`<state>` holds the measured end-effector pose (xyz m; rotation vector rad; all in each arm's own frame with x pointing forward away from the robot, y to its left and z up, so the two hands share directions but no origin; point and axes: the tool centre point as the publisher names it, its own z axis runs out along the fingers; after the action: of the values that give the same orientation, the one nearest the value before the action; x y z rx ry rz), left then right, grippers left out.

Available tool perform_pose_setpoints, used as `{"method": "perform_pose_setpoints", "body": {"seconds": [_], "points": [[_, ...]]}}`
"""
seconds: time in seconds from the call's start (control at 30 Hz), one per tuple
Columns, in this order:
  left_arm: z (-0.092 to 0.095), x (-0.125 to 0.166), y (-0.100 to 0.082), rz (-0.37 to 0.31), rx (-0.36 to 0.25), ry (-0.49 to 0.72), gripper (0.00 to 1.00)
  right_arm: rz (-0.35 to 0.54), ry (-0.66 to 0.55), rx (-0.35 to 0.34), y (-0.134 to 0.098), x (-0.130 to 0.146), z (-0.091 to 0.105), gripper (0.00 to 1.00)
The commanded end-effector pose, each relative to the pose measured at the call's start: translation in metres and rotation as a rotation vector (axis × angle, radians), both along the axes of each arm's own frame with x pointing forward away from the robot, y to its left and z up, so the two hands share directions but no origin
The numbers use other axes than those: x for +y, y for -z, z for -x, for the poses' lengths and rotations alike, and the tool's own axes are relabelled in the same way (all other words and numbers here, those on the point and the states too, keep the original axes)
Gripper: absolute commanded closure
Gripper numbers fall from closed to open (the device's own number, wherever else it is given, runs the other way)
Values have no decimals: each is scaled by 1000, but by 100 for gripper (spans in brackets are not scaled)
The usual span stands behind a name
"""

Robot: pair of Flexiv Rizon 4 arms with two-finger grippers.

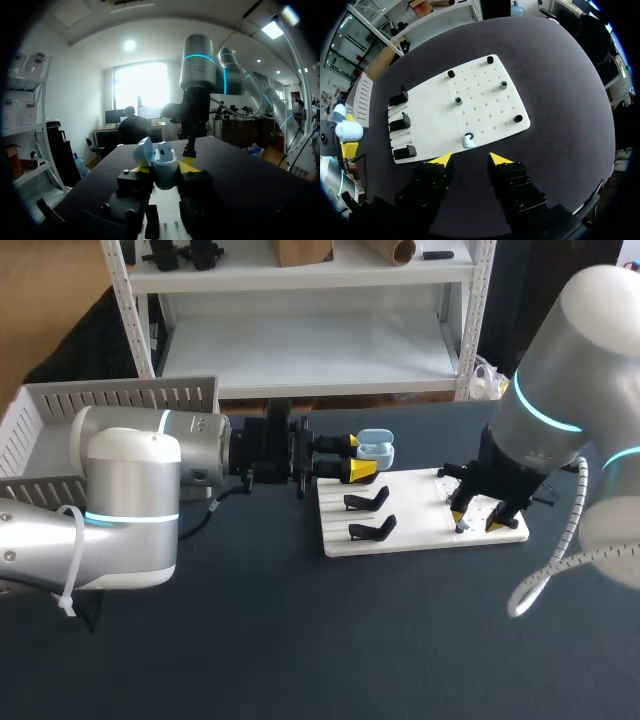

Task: Pick up each earbud case from the left stands, insert the matching earbuds, close the lid, and place the case in the box.

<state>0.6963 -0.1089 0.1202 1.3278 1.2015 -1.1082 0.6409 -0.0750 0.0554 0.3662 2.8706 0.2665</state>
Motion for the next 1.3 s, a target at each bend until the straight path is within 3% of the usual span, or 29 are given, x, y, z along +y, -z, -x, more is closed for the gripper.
{"method": "perform_pose_setpoints", "body": {"seconds": [0.03, 0.53, 1.3], "points": [[1, 0, 1, 2, -3, -5, 100, 1, 1, -21, 11, 5, -4, 60], [1, 0, 1, 2, -3, -5, 100, -4, 16, -29, 21, 0, -16, 67], [1, 0, 1, 2, -3, -5, 100, -24, 18, -8, 26, 0, -22, 69]]}}
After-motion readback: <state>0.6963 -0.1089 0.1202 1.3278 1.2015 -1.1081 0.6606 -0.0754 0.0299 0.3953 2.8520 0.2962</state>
